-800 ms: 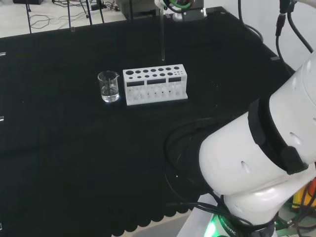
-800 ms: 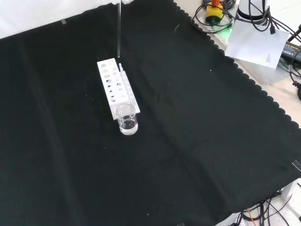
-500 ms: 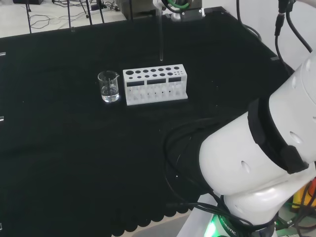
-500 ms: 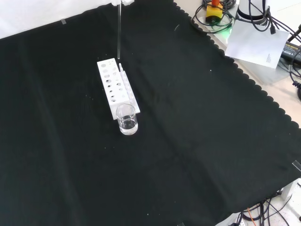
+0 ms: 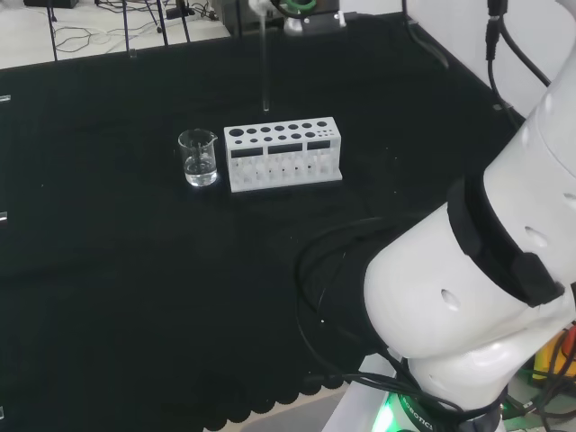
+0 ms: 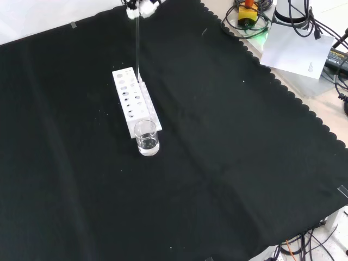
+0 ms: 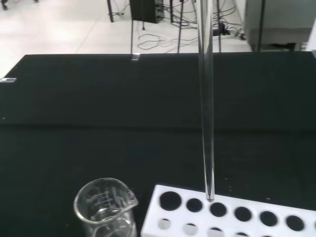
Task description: Stir in the beaker to the left of the white test tube rack with the glass rod.
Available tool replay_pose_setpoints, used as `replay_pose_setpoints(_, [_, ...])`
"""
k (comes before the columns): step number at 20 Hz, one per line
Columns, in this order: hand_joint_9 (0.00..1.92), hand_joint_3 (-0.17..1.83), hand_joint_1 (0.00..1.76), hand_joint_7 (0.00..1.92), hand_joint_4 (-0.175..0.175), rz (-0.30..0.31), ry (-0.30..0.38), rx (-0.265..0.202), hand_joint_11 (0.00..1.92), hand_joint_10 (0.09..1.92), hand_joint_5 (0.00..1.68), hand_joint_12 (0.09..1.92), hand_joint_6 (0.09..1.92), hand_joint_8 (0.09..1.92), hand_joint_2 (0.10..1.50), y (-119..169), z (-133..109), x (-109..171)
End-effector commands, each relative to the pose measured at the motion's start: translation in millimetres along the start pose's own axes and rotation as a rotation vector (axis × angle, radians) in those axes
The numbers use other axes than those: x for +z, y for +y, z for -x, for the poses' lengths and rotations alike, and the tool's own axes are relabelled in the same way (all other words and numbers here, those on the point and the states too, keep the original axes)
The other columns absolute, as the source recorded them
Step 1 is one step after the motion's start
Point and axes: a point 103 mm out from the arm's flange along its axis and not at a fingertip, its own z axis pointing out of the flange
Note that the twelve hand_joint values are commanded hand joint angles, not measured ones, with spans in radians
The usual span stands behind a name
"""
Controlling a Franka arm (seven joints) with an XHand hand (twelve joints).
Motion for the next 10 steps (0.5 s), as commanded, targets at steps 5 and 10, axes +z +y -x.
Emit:
replay_pose_setpoints(5, [1.54, -0.17, 1.3, 1.1, -0.175, -0.041, 0.02, -0.131, 1.6, 1.02, 1.09, 0.82, 0.63, 1.14, 1.15, 42, -58, 29])
replay_pose_setpoints(10, [1.54, -0.17, 1.3, 1.11, -0.175, -0.043, 0.027, -0.168, 1.6, 1.01, 1.09, 0.82, 0.62, 1.13, 1.15, 53, -74, 36])
